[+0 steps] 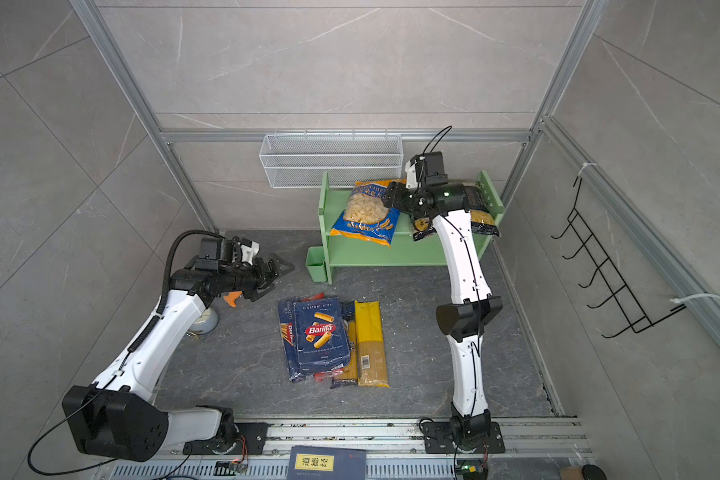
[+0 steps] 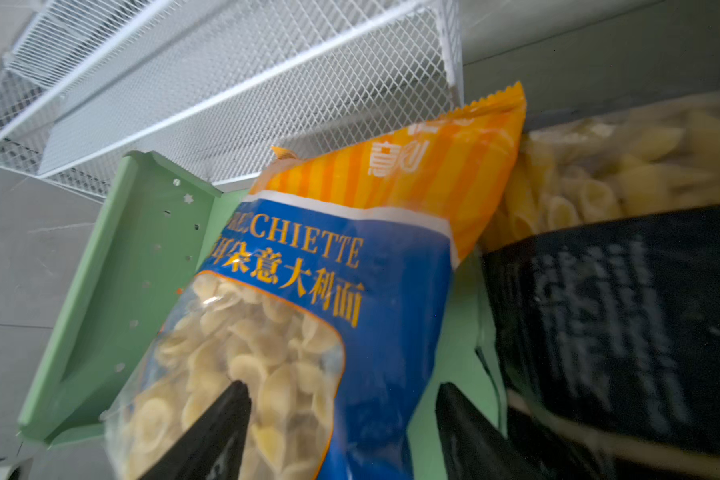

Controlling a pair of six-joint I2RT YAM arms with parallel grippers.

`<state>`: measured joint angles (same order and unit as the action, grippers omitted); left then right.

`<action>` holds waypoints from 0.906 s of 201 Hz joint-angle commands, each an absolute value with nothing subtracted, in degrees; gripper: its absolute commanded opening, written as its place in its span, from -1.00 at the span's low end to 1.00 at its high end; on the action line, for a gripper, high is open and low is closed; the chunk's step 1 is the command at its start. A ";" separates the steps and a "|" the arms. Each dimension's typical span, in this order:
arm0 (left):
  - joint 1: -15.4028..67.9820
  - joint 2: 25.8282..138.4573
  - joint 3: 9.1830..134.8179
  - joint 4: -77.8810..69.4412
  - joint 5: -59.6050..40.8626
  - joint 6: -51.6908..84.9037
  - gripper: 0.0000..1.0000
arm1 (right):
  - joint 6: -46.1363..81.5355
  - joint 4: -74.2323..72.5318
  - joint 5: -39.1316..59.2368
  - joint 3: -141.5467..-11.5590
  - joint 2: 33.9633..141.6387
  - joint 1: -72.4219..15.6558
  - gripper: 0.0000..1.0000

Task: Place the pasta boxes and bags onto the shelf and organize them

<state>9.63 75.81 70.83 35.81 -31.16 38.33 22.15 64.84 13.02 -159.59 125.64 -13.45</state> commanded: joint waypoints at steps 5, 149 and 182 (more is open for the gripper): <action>9.40 76.67 73.25 33.60 -34.30 37.51 0.99 | 18.91 66.78 11.98 -158.55 117.72 -12.84 0.47; 14.50 70.07 56.96 31.57 -31.16 43.45 0.97 | 25.58 47.16 32.92 -76.88 74.55 -21.29 0.76; 17.12 65.45 51.80 31.18 -28.35 46.67 0.91 | 26.86 39.20 38.54 -67.23 74.68 -22.29 0.85</action>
<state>15.44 69.76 54.17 32.56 -30.74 43.27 24.23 48.86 31.38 -71.81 75.53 -21.52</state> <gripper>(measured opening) 0.969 0.920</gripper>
